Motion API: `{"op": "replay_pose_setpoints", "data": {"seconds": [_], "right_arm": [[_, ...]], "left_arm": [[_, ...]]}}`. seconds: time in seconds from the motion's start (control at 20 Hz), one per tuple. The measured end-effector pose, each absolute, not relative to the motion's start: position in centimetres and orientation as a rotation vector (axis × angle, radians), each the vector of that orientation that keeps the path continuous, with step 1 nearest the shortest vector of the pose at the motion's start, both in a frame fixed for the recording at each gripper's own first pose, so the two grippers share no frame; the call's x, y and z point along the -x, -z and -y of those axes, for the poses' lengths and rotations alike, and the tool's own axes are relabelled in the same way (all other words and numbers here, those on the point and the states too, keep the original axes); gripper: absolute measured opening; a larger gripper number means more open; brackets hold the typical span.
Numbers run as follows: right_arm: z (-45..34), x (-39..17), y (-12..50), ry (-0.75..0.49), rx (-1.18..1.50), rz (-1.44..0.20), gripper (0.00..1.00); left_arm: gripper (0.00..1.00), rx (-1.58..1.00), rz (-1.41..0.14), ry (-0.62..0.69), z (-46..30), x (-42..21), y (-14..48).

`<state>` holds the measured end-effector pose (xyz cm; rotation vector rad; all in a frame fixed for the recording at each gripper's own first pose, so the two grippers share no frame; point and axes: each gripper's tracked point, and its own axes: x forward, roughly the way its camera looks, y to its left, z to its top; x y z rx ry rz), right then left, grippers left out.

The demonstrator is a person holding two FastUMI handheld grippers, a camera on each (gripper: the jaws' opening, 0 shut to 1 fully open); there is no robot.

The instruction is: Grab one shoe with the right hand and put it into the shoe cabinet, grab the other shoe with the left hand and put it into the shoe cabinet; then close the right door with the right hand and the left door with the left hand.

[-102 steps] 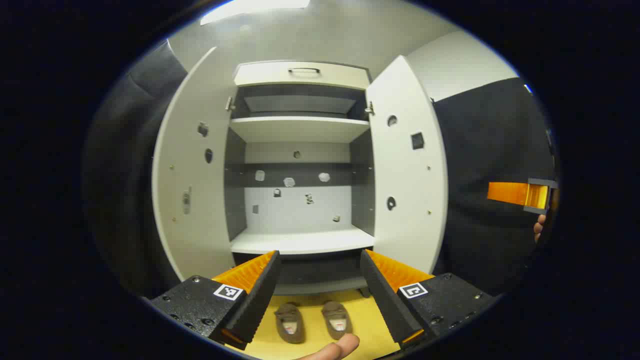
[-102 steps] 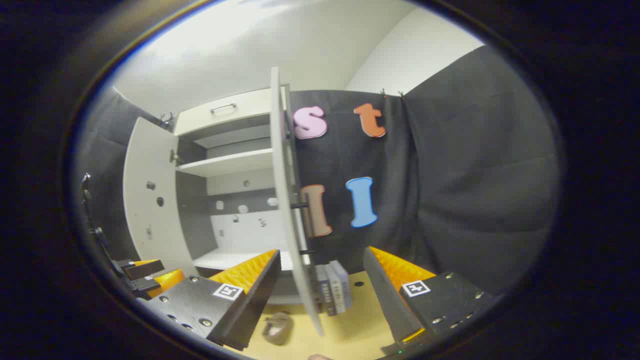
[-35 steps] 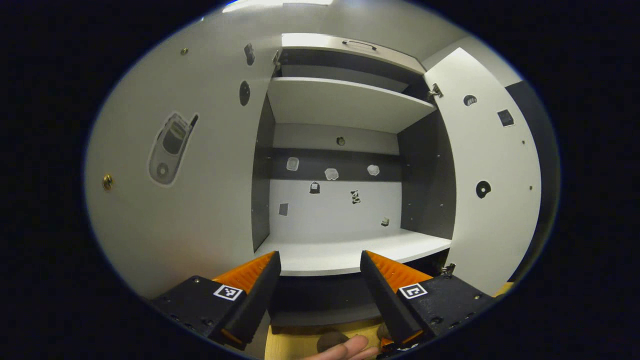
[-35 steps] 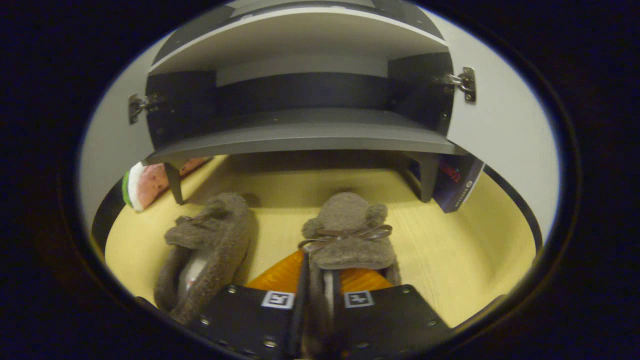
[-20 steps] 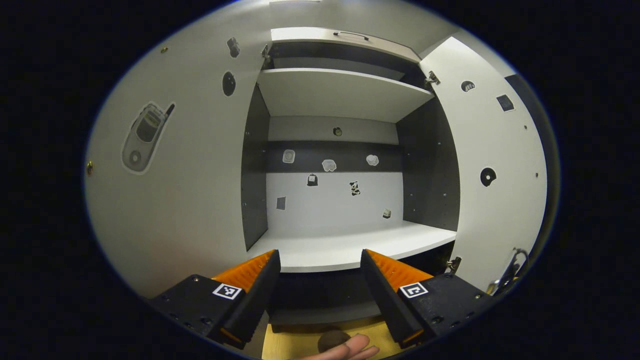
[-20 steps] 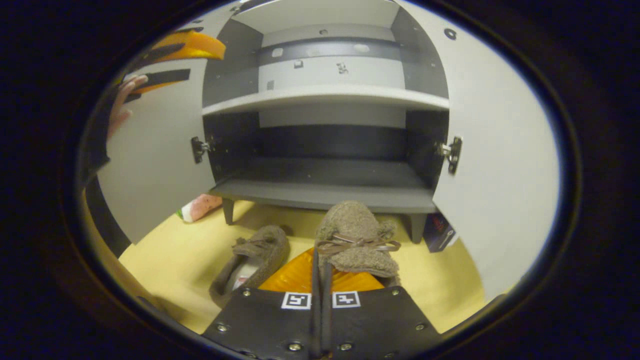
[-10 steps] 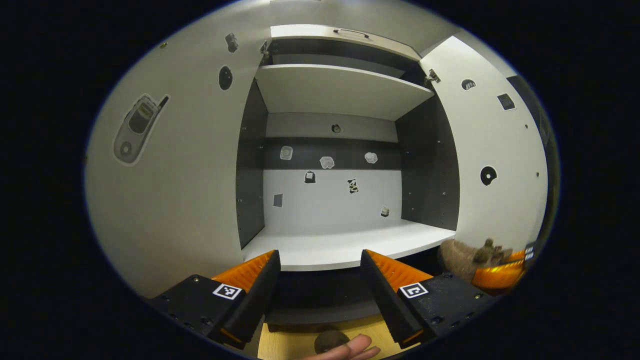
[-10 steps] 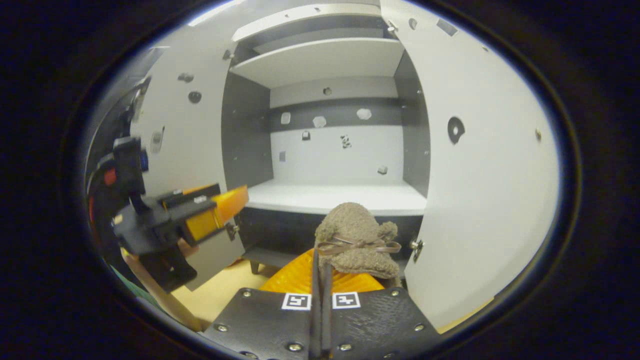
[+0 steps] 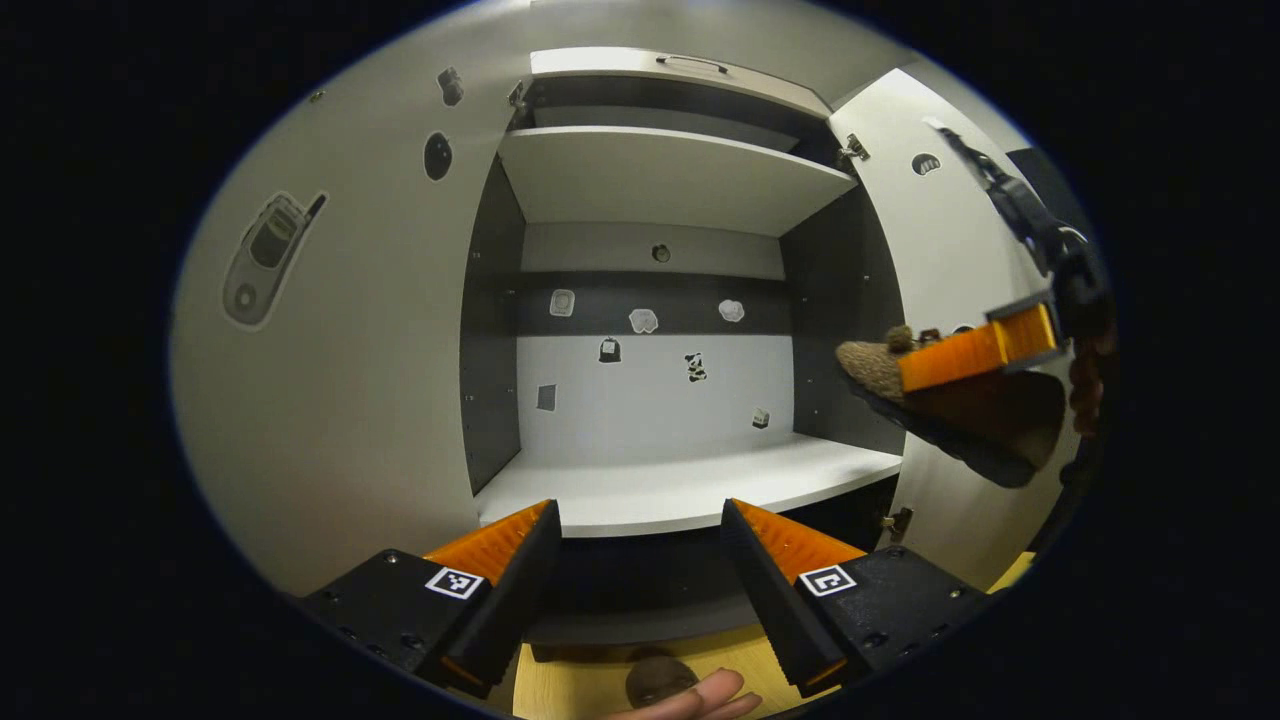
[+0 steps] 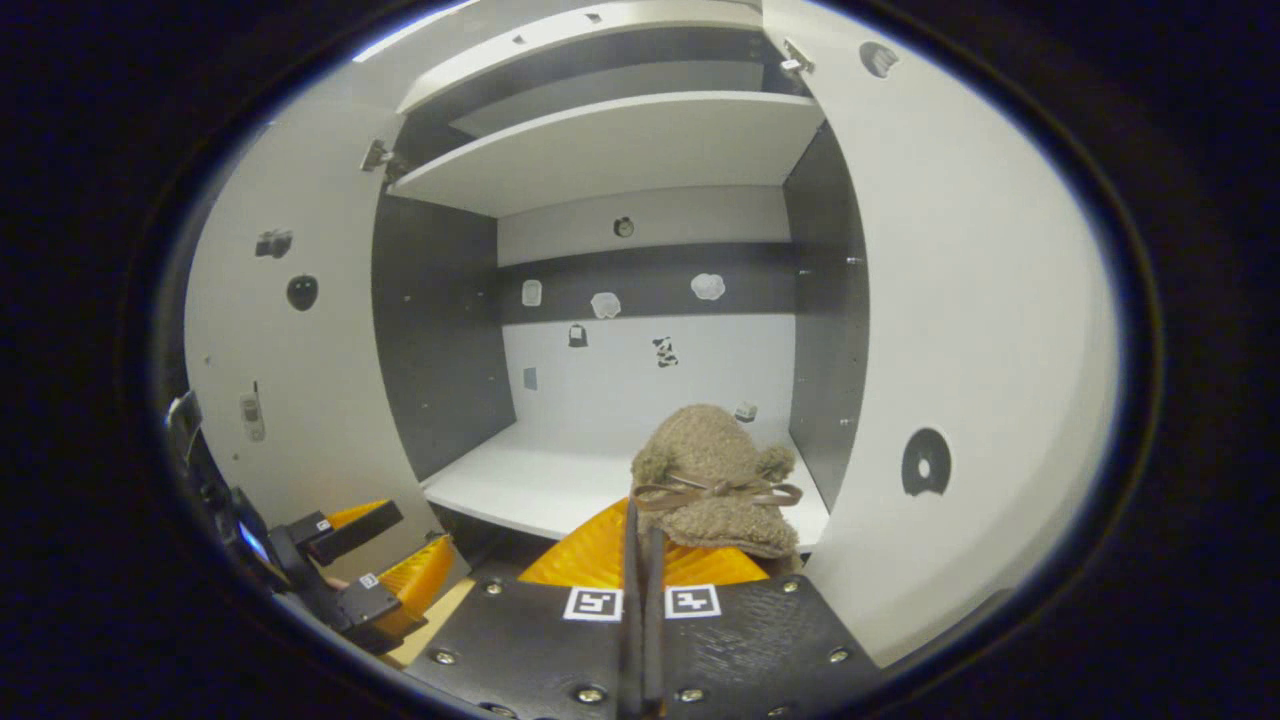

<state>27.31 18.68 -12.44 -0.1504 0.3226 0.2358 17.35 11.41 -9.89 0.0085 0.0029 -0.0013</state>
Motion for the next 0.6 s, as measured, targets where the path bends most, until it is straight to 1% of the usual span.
{"op": "replay_pose_setpoints", "data": {"seconds": [0.35,0.6], "right_arm": [[-21.0,-35.5,14.7,-0.181,0.219,-0.456,0.01],[-22.3,-41.4,17.4,-0.149,0.252,-0.49,0.01]], "left_arm": [[0.99,0.001,0.016,0.018,-11.0,-16.8,9.1],[0.98,0.004,0.026,0.03,-11.2,-16.5,8.8]]}}
